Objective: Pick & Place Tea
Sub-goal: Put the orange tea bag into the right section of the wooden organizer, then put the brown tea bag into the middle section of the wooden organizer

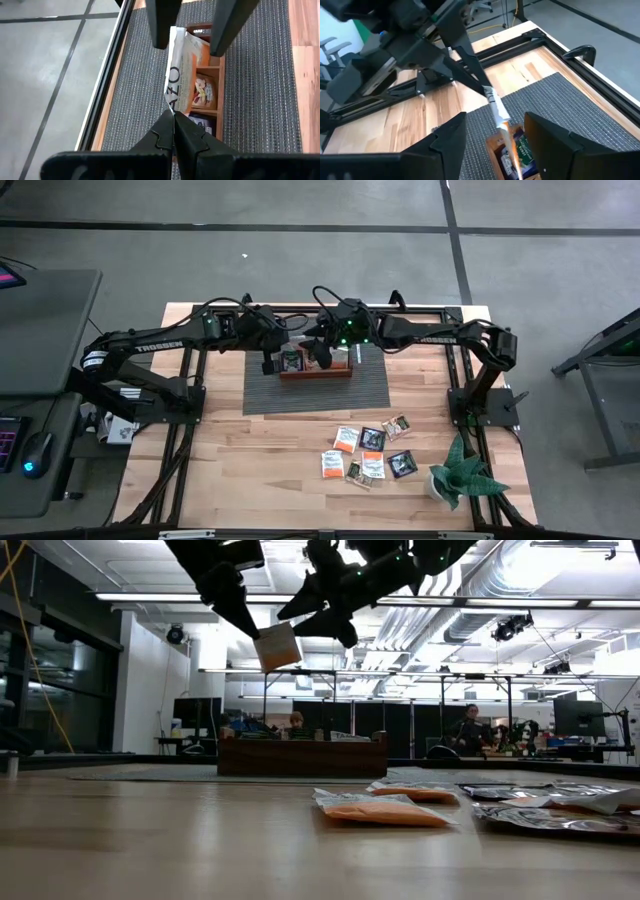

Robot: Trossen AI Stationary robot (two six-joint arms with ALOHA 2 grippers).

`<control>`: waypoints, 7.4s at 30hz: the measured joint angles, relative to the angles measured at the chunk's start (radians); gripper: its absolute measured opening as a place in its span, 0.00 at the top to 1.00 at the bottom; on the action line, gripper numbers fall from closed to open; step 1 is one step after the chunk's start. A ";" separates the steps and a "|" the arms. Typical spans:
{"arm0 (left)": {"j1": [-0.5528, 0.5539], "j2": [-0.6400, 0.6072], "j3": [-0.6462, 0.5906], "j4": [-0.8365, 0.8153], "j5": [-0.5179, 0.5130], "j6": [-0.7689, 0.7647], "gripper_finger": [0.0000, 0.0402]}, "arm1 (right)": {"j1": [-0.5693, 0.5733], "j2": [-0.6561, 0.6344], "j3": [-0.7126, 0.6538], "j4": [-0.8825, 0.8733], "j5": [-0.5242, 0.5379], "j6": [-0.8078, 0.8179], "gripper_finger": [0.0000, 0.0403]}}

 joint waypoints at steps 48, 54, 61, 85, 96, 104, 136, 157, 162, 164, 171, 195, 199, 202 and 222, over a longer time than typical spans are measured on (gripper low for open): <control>0.001 0.000 -0.023 -0.093 -0.098 -0.072 0.49 | -0.063 -0.022 0.000 -0.279 0.055 -0.062 1.00; 0.073 -0.045 -0.120 -0.014 0.010 -0.165 0.51 | -0.083 -0.065 -0.027 -0.323 0.052 -0.088 1.00; 0.157 -0.123 -0.203 0.060 0.118 -0.232 0.51 | -0.119 -0.219 -0.299 -0.077 -0.009 -0.025 1.00; 0.190 -0.129 -0.213 0.406 0.361 -0.476 0.51 | -0.144 -0.189 -0.688 0.470 -0.052 0.107 1.00; 0.190 -0.129 -0.213 0.421 0.355 -0.513 0.51 | -0.149 -0.124 -0.688 0.499 -0.045 0.127 1.00; 0.190 -0.129 -0.213 0.420 0.354 -0.522 0.51 | -0.170 -0.124 -0.688 0.461 -0.013 0.126 0.89; 0.005 0.283 -0.093 0.739 0.646 -0.629 0.51 | -0.306 -0.676 -0.477 -0.551 0.028 0.243 0.57; -0.184 0.636 0.311 0.659 0.639 -0.474 0.51 | -0.241 -0.581 -0.169 -1.334 0.062 0.244 0.57; -0.237 0.652 0.319 0.662 0.646 -0.441 0.51 | -0.206 -0.581 -0.195 -1.354 0.056 0.301 0.57; -0.260 0.674 0.320 0.657 0.627 -0.401 0.51 | -0.196 -0.581 -0.197 -1.357 0.057 0.336 0.57; -0.342 0.706 0.318 0.665 0.518 -0.344 0.51 | -0.160 -0.581 -0.197 -1.373 0.065 0.424 0.57; -0.388 1.064 0.717 0.524 0.157 -0.117 0.51 | -0.189 -0.602 -0.197 -1.498 0.194 0.393 0.57; -0.386 1.093 0.760 0.568 0.158 -0.173 0.51 | -0.215 -0.621 -0.197 -1.524 0.221 0.377 0.57; -0.386 1.102 0.767 0.512 0.127 -0.251 0.51 | -0.232 -0.634 -0.197 -1.528 0.237 0.369 0.57; -0.386 1.149 0.776 0.590 0.127 -0.451 0.51 | -0.300 -0.652 -0.197 -1.519 0.266 0.308 0.57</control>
